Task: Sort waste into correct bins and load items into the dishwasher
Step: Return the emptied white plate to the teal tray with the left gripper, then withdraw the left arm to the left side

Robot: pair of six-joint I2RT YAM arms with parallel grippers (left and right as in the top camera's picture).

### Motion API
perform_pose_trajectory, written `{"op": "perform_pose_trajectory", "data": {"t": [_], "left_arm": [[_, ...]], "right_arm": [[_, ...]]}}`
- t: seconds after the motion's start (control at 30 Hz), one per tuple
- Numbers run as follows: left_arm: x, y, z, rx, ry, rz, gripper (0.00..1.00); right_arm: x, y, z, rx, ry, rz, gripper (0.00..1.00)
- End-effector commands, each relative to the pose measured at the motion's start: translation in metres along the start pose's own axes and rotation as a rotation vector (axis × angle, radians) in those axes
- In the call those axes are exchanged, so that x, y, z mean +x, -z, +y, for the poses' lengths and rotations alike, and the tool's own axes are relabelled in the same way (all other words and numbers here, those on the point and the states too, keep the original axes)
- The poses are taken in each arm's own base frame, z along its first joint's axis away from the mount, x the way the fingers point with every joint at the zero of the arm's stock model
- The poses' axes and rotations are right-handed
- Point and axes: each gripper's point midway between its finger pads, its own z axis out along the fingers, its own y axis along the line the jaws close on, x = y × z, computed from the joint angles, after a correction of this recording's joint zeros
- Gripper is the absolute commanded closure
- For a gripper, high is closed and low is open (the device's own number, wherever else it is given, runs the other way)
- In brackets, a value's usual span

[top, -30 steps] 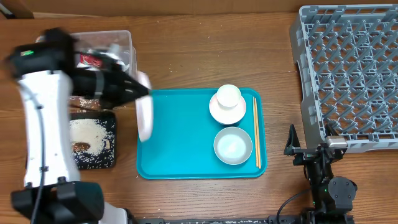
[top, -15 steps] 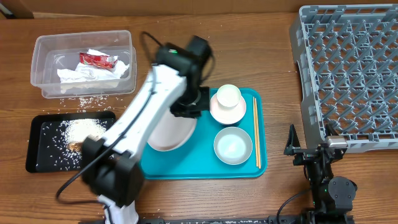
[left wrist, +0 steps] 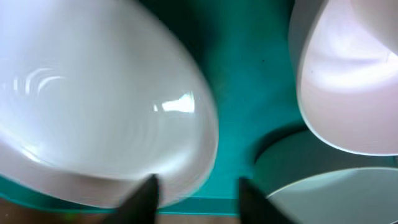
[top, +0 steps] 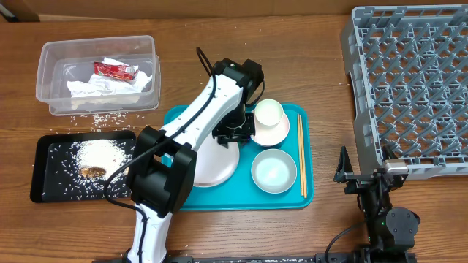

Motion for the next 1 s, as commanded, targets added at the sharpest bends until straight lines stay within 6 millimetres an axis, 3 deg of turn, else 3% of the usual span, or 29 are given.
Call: {"op": "perform_pose_trajectory", "data": {"t": [0.0,0.1,0.2,0.37,0.5,0.6,0.63,0.67,0.77,0.97], "left_arm": [[-0.004,0.001,0.002,-0.005,0.008,-0.008,0.23],[-0.006,0.006,0.004,0.005,0.015,-0.019,0.24],[-0.013,0.026,0.009,0.038,0.036,-0.06,0.25],[-0.035,0.097,0.037,0.129,0.099,-0.231,0.27],[-0.052,0.162,0.1,0.155,0.263,-0.425,0.26],[-0.053,0.198,0.157,0.195,0.408,-0.524,0.24],[-0.052,0.205,0.176,0.202,0.46,-0.545,0.09],[-0.051,0.211,0.195,0.206,0.507,-0.562,0.0],[-0.047,0.217,0.243,0.213,0.63,-0.587,0.0],[-0.037,0.207,0.298,0.205,0.783,-0.542,0.0]], "right_arm": [[0.002,0.0,0.0,0.003,0.004,-0.005,0.0],[0.002,0.0,0.0,0.003,0.004,-0.005,0.0],[0.002,0.0,0.0,0.003,0.004,-0.005,0.0],[0.002,0.0,0.0,0.003,0.004,-0.005,0.0],[0.002,0.0,0.0,0.003,0.004,-0.005,0.0],[0.002,0.0,0.0,0.003,0.004,-0.005,0.0],[0.002,0.0,0.0,0.003,0.004,-0.005,0.0],[0.002,0.0,0.0,0.003,0.004,-0.005,0.0],[0.002,0.0,0.0,0.003,0.004,-0.005,0.0],[-0.003,0.0,-0.003,0.019,0.005,-0.025,0.0]]}}
